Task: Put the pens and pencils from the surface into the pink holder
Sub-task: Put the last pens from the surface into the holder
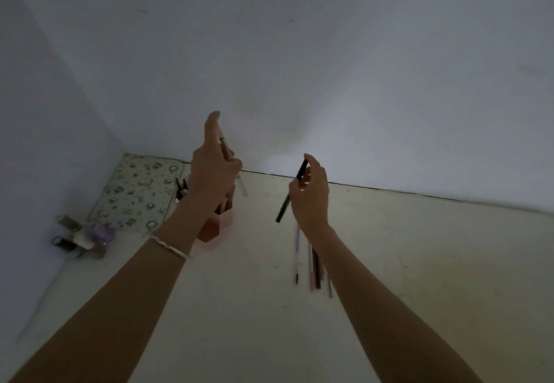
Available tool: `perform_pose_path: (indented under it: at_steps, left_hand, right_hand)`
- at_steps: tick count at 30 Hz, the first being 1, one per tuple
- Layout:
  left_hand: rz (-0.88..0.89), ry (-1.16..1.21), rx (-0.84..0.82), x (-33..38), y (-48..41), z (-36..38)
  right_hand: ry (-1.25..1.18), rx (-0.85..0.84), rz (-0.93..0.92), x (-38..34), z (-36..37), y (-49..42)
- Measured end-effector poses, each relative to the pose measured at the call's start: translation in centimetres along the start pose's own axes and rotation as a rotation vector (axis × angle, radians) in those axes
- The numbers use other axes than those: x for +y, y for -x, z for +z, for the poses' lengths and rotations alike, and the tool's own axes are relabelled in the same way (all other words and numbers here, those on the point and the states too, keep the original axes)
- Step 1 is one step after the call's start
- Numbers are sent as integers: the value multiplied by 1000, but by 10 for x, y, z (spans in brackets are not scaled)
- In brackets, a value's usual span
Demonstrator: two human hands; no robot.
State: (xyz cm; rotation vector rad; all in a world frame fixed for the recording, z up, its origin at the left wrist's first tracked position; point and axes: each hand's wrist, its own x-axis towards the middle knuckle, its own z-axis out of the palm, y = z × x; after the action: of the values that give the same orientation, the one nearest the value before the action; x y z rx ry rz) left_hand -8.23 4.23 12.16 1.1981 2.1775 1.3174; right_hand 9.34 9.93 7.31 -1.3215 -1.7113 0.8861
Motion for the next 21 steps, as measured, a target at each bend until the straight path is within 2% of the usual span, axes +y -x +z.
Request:
perform_pose_path:
  at_steps: [4,8,11,14,18,21]
  left_hand:
    - [86,-133,35,-23,8,-19]
    - [177,-374,-14,-42,18,-19]
    - [359,-715,151,-51,22,-18]
    - [383,-703,287,-47,20,-22]
    - [289,-651,206,-34,21,-25]
    - [267,-613,148,-25,28,-17]
  right_hand:
    - [-150,32,-99,-29,22,4]
    - [-200,39,-76,-38,33,13]
    - [-220,28,-97,-37,39,20]
    - [-186,6,-160,-35,48,26]
    - [-65,-108,-228,-26,63,34]
    - [127,-170,-392,-18,68,40]
